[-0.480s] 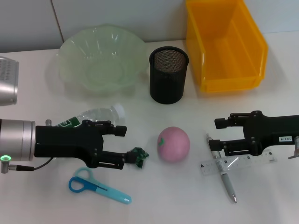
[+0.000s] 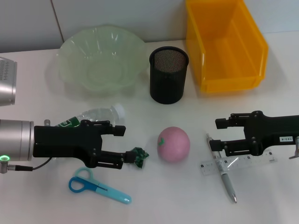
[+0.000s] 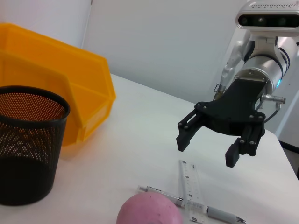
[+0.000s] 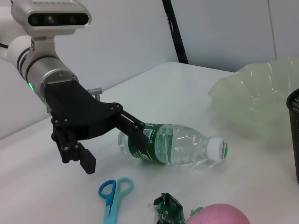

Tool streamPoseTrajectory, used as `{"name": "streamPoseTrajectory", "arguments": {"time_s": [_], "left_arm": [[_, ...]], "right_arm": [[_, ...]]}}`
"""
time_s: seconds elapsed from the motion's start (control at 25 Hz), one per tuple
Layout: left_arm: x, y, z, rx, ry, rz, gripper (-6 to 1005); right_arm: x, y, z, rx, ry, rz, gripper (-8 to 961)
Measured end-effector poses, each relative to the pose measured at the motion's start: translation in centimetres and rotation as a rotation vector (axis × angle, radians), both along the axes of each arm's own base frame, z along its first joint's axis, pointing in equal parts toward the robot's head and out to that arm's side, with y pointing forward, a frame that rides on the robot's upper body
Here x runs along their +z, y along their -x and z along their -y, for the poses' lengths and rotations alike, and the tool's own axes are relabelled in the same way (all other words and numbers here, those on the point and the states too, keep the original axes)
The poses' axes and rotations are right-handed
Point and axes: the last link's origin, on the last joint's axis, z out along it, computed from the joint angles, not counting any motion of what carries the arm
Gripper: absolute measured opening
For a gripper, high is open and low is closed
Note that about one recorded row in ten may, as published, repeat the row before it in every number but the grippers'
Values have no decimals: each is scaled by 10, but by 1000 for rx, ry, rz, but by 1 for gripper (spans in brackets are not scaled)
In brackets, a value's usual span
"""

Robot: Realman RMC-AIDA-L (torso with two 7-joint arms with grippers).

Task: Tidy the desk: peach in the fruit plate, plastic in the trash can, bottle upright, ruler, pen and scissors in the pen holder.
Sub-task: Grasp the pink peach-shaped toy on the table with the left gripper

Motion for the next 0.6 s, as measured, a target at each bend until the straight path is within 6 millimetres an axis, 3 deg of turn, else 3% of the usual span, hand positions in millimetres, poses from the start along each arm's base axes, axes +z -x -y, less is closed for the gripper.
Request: {"name": "streamPoseTrajectory", "arguments": {"time_s": [0.6], "left_arm": [[2,-4,-3,-18,-9,0,857]], "right_arm": [[-1,0,1,-4,0,-6,757]]}}
